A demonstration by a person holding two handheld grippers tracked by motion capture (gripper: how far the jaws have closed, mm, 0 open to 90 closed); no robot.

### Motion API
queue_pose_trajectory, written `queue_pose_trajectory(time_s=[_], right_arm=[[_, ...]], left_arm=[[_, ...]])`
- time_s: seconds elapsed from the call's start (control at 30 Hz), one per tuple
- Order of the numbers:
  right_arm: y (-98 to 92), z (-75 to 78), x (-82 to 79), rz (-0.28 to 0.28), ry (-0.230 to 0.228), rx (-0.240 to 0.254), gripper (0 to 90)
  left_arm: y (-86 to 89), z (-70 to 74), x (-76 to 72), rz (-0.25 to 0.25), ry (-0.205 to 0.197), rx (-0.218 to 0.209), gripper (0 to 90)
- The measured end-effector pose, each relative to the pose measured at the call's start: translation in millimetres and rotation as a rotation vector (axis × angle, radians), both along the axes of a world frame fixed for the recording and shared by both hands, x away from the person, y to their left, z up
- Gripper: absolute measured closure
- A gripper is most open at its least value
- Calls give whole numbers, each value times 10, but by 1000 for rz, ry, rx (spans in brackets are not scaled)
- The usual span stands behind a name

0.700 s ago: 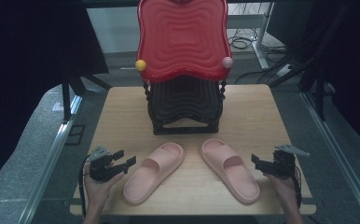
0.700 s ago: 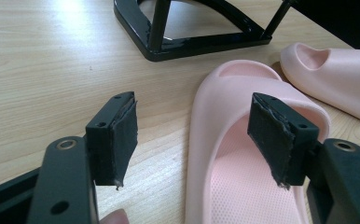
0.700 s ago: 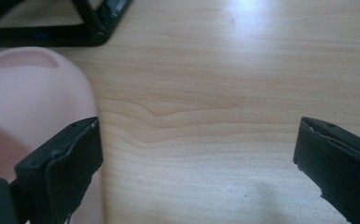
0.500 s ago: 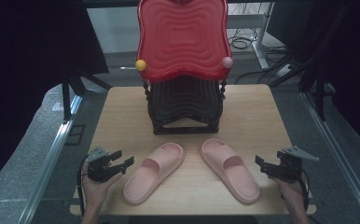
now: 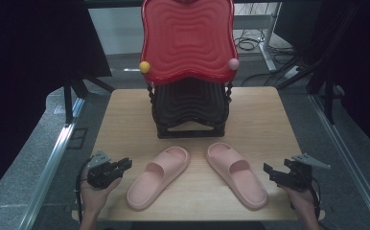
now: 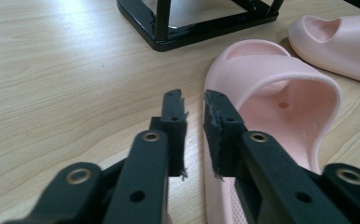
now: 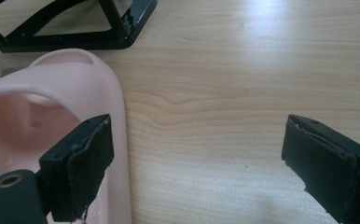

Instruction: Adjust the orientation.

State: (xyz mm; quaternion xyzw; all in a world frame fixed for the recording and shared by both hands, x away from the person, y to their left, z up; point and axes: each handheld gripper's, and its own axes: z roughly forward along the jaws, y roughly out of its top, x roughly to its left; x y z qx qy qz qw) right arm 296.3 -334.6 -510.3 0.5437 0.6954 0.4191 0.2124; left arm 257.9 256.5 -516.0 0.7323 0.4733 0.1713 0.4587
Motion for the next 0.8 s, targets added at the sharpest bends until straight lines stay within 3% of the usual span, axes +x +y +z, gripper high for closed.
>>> queue_pose_trajectory(time_s=[0.23,0.8], right_arm=[[-23,-26,-15,-19,19,-8,94],[5,33,-84,-19,-4,-31,94]], left_arm=[[52,-27,10,0,23,21,896],[-8,-306,-61,-29,116,96,898]])
